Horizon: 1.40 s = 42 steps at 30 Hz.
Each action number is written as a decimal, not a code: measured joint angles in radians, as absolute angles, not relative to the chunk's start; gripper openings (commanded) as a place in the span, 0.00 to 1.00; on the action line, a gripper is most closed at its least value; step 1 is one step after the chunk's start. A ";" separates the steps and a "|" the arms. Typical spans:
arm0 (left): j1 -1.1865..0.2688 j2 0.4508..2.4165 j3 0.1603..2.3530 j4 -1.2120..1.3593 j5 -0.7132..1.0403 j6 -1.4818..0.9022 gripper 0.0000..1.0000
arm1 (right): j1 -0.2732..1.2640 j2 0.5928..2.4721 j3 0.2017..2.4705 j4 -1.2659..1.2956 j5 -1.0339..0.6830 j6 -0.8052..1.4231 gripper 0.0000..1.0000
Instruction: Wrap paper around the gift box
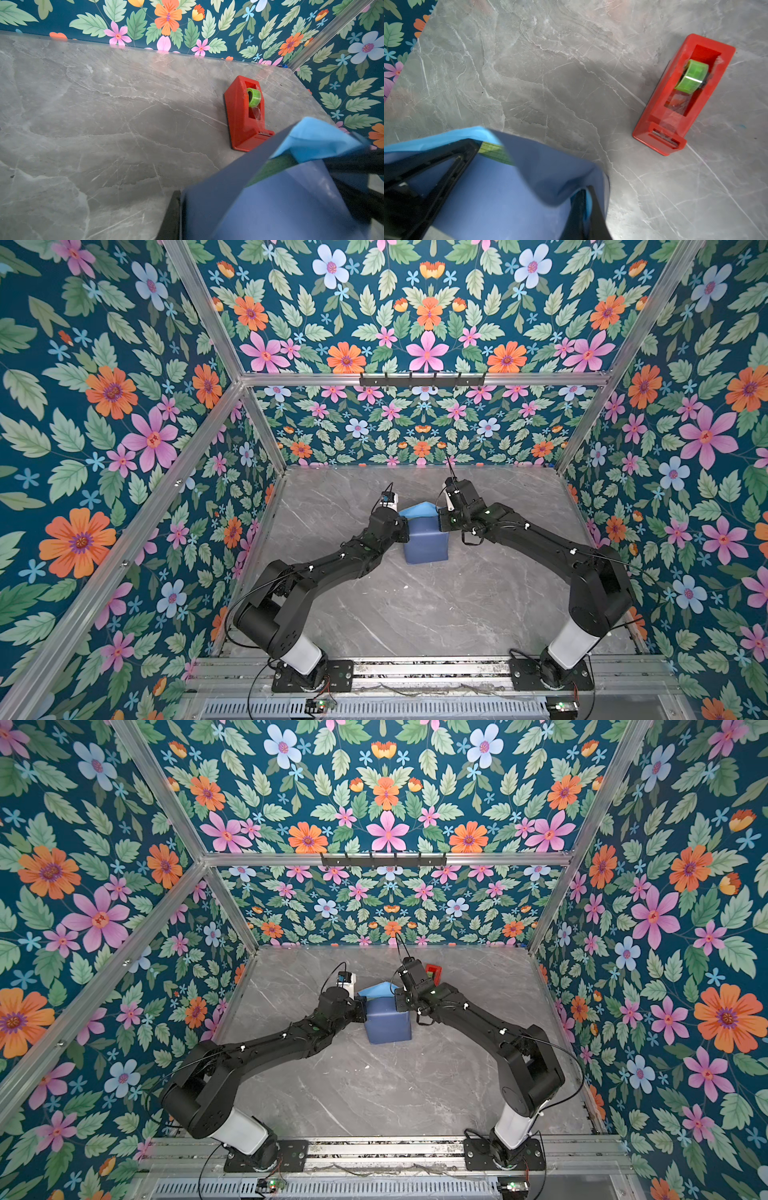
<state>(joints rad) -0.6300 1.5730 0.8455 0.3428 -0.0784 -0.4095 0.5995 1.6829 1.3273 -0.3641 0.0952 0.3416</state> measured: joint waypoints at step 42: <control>-0.630 1.559 0.818 0.376 0.073 -0.500 0.82 | 0.586 1.647 1.203 -0.258 0.077 0.332 0.40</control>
<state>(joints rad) -0.6296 1.5589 0.8185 0.3763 0.0731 -0.4995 0.5861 1.6466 1.2034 -0.2581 0.0772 0.3321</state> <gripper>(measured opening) 0.800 0.401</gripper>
